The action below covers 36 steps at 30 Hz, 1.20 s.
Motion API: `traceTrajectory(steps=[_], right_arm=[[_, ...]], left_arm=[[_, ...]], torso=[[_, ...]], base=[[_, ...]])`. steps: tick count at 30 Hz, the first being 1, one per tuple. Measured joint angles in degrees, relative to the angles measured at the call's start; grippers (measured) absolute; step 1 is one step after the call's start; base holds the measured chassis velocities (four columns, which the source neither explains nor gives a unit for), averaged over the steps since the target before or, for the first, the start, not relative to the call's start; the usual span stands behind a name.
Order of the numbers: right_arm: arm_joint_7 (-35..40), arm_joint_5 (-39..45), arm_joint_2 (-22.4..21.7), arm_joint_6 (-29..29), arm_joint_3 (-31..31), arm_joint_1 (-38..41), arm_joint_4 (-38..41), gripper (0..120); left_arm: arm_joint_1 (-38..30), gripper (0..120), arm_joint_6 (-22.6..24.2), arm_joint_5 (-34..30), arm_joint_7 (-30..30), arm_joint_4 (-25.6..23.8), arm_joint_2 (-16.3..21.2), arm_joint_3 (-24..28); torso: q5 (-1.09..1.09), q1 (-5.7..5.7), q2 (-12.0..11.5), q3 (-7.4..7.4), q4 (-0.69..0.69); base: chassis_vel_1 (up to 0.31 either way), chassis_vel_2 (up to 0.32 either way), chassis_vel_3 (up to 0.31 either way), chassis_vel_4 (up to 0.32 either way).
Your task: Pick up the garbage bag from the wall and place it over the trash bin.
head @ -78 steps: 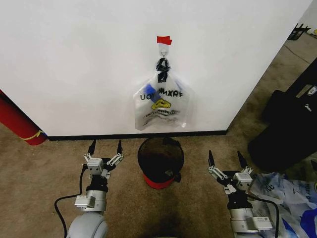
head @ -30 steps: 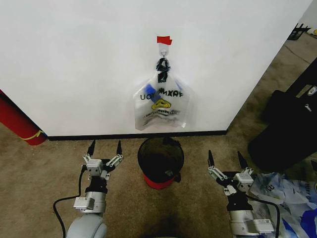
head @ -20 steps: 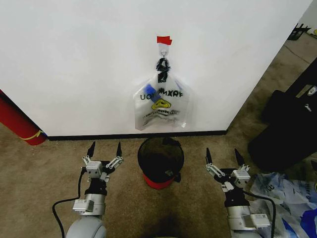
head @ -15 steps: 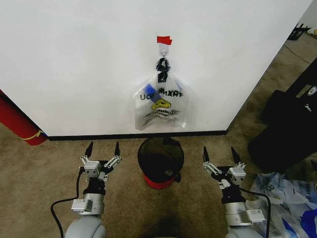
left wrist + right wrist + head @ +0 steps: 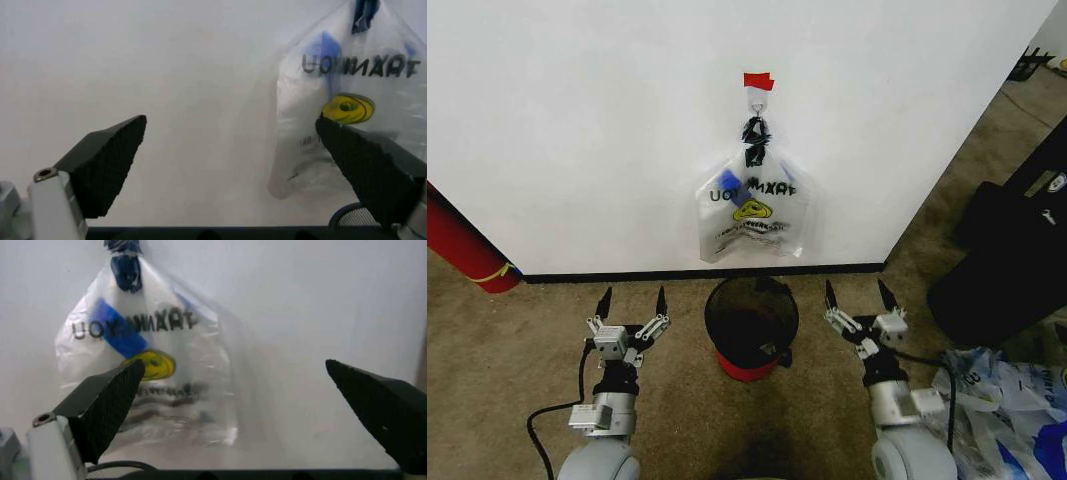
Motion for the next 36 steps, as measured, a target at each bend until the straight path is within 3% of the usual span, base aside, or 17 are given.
traceTrajectory(steps=[10, 21, 28, 36], right_arm=[[0.20, 7.25, -3.82, -3.59, -6.20, 10.37, -5.48, 100], [-2.18, 21.84, -5.10, -4.24, -12.90, 27.60, -16.35, 100], [-3.59, 27.78, -3.09, -4.41, -16.25, 37.72, -24.30, 100], [-5.26, 28.55, -0.69, -4.03, -18.66, 45.30, -31.01, 100]], left_arm=[[1.26, 100, -0.55, 0.91, -0.01, 0.02, 0.21, -0.06], [1.77, 100, -0.36, 0.91, -0.16, -0.03, -0.20, -0.99], [2.02, 100, -0.36, 0.84, -0.35, 0.20, -1.12, -2.08], [2.29, 100, -1.33, 1.16, -0.36, 1.07, -0.96, -2.31]], torso=[[-0.01, 0.00, 0.00, 0.00, 0.00], [-0.01, 0.01, 0.00, 0.01, 0.00], [-0.02, 0.01, 0.00, 0.00, 0.00], [-0.02, 0.01, 0.00, 0.01, 0.01]], base=[[0.000, 0.000, 0.000, 0.000], [0.000, 0.000, 0.000, 0.000], [0.000, 0.000, 0.000, 0.000], [0.000, 0.000, 0.000, 0.000]])
